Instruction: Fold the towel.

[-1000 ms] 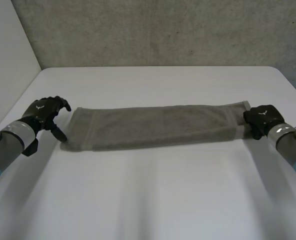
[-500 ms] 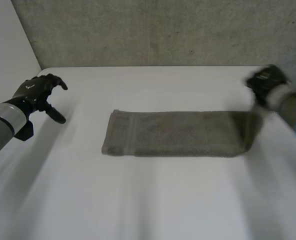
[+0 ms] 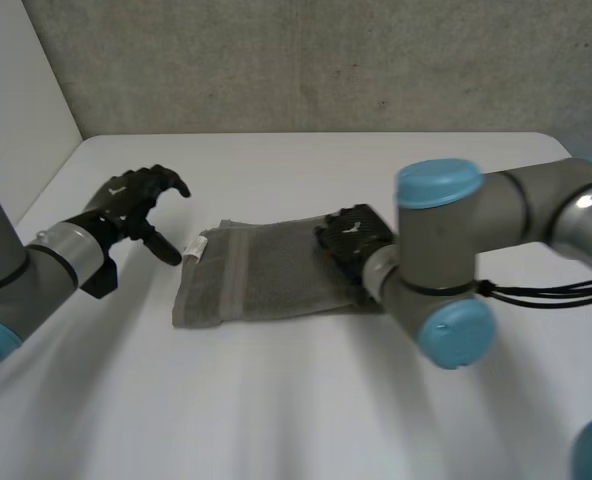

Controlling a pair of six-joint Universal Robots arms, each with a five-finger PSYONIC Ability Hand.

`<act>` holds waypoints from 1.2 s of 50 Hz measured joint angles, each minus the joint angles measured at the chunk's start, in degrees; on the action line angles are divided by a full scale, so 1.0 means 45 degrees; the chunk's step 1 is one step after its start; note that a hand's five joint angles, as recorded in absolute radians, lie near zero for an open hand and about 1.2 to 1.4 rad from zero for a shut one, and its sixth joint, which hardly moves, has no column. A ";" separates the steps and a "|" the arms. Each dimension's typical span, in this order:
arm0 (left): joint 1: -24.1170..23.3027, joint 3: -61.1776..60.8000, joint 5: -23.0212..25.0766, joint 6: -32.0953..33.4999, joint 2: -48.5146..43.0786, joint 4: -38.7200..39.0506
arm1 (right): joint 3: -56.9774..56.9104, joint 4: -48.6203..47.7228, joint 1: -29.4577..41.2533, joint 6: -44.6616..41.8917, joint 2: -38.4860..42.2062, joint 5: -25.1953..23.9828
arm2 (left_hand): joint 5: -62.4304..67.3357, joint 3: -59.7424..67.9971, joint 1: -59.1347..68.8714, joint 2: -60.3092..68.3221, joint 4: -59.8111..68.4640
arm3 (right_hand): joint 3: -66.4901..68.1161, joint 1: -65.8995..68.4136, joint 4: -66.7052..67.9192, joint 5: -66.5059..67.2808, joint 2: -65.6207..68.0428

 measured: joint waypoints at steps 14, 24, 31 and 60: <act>-0.1325 -0.0164 0.0065 0.0121 -0.0670 0.0004 | 0.5574 -0.3798 -0.1727 0.1463 -0.2713 -0.1267 | 0.0018 0.0000 0.0003 0.0002 0.0000 | 0.1026 0.1288 0.0769 0.1359 0.0988; -0.1480 -0.0478 0.0062 0.0124 -0.0789 0.0001 | 0.7024 -0.5255 -0.1970 0.2616 -0.2683 -0.1764 | 0.0018 0.0000 0.0001 0.0002 0.0001 | 0.6831 0.7040 0.6627 0.6854 0.6923; -0.1498 -0.0591 0.0033 0.0110 -0.0745 0.0002 | 0.7580 -0.6367 -0.2156 0.3872 -0.2655 -0.2285 | 0.0018 0.0000 0.0001 0.0000 -0.0002 | 1.3817 1.3797 1.3593 1.3911 1.3412; -0.1591 0.0513 -0.0313 -0.0481 0.1725 -0.0297 | 0.8072 -0.1555 -0.4610 -0.2313 -0.6331 -0.2584 | -0.0060 -0.0001 0.0000 0.0000 -0.0001 | 1.4035 1.4036 1.3776 1.3954 1.3412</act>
